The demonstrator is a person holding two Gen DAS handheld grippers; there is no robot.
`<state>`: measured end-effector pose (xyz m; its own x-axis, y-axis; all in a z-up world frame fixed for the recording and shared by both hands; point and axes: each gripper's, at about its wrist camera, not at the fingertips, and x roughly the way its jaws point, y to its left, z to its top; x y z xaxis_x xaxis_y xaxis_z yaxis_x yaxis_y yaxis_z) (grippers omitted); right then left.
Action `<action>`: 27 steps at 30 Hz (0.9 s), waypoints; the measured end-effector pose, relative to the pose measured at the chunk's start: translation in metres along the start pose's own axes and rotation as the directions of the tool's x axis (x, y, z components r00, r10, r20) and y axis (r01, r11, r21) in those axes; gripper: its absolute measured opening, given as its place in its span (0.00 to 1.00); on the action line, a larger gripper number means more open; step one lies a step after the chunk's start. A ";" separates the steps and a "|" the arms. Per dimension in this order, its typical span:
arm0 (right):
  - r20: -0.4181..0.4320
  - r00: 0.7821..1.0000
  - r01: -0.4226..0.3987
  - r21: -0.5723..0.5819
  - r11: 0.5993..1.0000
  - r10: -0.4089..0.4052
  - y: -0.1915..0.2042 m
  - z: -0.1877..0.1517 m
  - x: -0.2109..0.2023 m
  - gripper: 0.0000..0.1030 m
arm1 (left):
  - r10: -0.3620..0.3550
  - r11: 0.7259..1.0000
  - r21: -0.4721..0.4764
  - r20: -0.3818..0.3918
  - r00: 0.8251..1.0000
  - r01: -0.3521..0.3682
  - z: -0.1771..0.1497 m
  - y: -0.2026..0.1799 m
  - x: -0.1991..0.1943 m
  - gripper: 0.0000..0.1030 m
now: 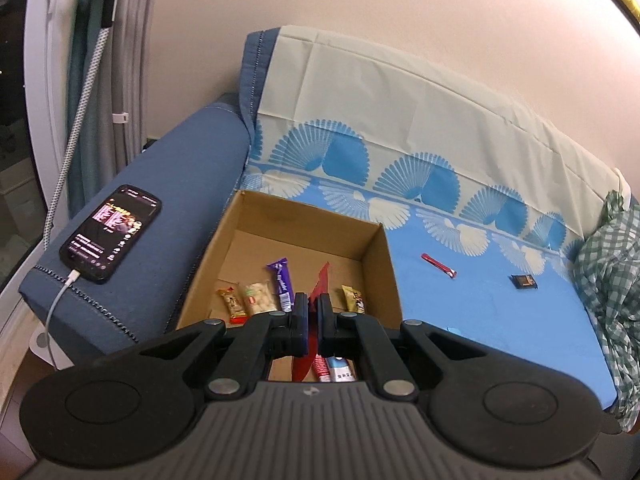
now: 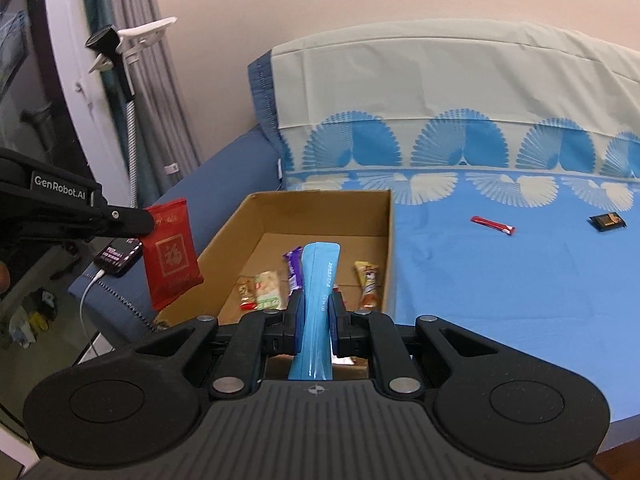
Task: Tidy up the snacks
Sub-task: 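Carry the red packet with the left tool while the right tool carries the blue stick over the box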
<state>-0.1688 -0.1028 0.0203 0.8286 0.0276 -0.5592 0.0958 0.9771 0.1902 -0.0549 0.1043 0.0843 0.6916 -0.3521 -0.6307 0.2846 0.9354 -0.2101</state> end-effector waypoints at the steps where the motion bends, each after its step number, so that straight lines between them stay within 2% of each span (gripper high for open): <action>1: -0.005 1.000 0.000 -0.005 1.000 0.000 0.002 0.000 0.000 0.13 | -0.003 1.000 -0.004 -0.001 1.000 0.003 0.001 0.002 0.001 0.03; 11: -0.037 0.999 0.007 -0.021 1.000 -0.008 0.005 0.006 0.020 0.13 | 0.001 1.000 -0.022 -0.020 1.000 -0.001 0.004 0.016 0.020 0.03; 22: -0.103 0.995 0.008 -0.029 1.000 -0.011 0.005 0.017 0.077 0.13 | 0.012 0.999 -0.028 -0.100 0.995 -0.015 0.016 0.023 0.079 0.03; 27: -0.133 0.991 0.012 -0.020 1.000 -0.015 0.001 0.023 0.107 0.13 | 0.028 1.000 -0.003 -0.132 0.991 -0.028 0.019 0.023 0.111 0.03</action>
<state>-0.0676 -0.1039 -0.0206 0.7462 0.0408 -0.6645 0.0950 0.9814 0.1670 0.0407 0.0859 0.0233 0.6056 -0.3183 -0.7293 0.2631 0.9451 -0.1940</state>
